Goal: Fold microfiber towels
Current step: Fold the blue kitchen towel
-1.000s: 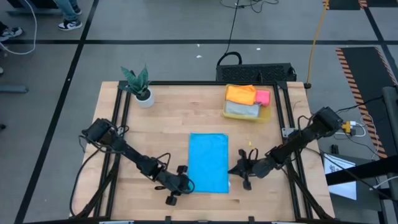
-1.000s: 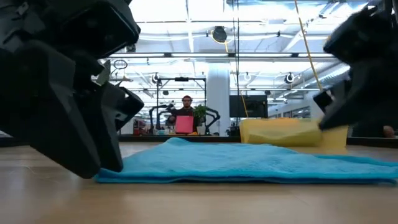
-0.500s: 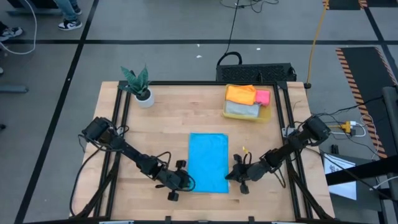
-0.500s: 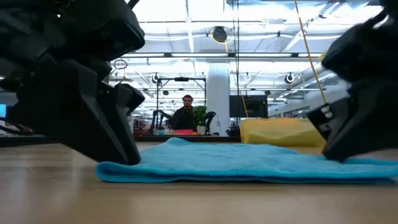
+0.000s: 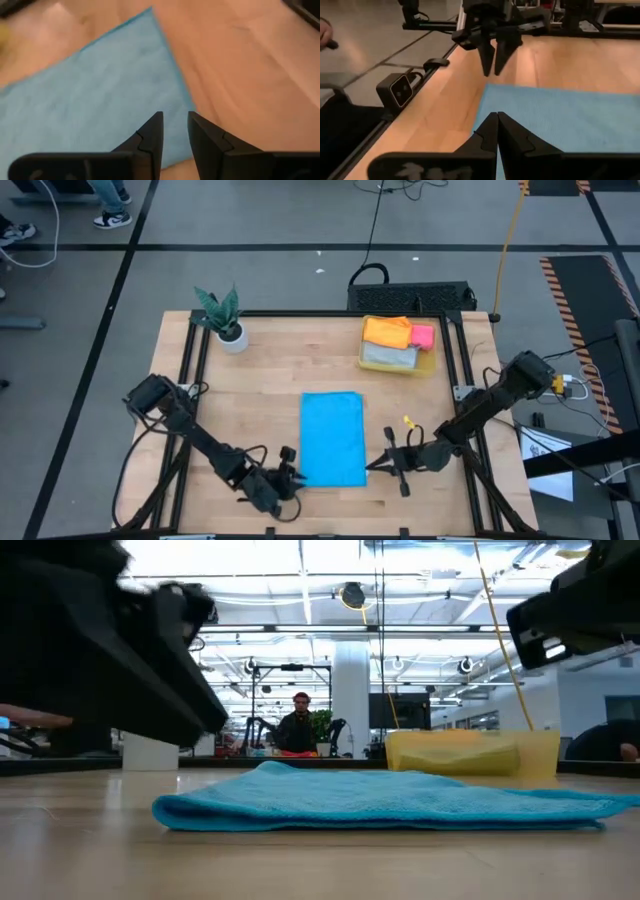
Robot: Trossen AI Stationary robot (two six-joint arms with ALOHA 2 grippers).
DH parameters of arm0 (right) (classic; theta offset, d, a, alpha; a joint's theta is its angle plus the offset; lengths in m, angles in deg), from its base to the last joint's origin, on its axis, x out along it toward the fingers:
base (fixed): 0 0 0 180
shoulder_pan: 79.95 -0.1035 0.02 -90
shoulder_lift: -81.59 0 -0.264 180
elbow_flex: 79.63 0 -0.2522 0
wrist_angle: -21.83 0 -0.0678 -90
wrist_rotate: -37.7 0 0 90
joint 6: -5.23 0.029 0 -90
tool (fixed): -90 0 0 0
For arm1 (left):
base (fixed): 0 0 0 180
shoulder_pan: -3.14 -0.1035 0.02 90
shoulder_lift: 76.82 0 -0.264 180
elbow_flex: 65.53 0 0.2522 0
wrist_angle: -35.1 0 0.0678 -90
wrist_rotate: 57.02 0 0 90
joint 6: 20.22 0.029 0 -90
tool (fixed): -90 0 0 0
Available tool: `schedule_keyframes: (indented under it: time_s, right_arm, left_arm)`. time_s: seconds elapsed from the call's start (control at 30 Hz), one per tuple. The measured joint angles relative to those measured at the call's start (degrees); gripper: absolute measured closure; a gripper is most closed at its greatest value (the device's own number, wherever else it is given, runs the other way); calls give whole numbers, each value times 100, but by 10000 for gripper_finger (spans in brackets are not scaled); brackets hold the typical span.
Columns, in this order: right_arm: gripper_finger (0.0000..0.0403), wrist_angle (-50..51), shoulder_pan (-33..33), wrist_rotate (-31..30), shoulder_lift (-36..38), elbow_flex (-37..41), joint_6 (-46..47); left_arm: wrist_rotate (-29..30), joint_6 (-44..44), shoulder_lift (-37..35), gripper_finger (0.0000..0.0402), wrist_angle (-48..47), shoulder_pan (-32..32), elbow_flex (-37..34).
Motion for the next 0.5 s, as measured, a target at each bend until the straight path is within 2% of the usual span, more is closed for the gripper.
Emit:
schedule_keyframes:
  time_s: [0.1, 0.3, 0.5]
  right_arm:
    - [403, -21, -10, 3, 10, 0, -159]
    - [403, 184, 141, -9, 5, 2, -186]
    - [403, 327, 409, -16, 5, 4, -186]
  left_arm:
    - [-130, 488, 0, 309, -247, 141, 109]
    - [-522, 812, 0, 305, -562, 231, 111]
    - [-561, 1145, 30, 256, -593, 124, 96]
